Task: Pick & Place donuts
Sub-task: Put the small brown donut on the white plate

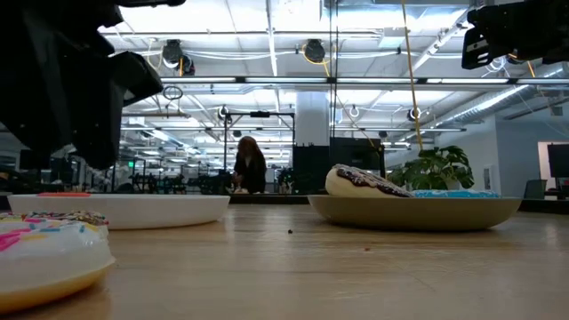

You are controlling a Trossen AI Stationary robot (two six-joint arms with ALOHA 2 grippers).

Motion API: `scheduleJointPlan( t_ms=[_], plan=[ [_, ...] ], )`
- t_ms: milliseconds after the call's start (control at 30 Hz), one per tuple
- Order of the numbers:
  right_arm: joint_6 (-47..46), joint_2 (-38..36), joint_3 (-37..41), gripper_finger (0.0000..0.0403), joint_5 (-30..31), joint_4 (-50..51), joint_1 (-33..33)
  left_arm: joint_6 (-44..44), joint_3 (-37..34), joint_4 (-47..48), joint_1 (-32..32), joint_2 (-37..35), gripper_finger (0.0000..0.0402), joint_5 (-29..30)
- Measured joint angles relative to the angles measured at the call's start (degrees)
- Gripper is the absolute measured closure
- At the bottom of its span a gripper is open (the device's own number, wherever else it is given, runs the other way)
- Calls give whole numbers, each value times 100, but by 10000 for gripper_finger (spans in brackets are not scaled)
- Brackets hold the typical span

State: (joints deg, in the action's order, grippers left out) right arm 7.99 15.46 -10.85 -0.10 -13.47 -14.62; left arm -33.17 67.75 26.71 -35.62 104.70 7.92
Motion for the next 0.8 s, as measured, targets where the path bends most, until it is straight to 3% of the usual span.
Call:
scheduleJointPlan(
  t_ms=[800],
  plan=[
    [17,-2,0,403,0,-2,0,189,-4,85,109,407,213,-40]
  ],
)
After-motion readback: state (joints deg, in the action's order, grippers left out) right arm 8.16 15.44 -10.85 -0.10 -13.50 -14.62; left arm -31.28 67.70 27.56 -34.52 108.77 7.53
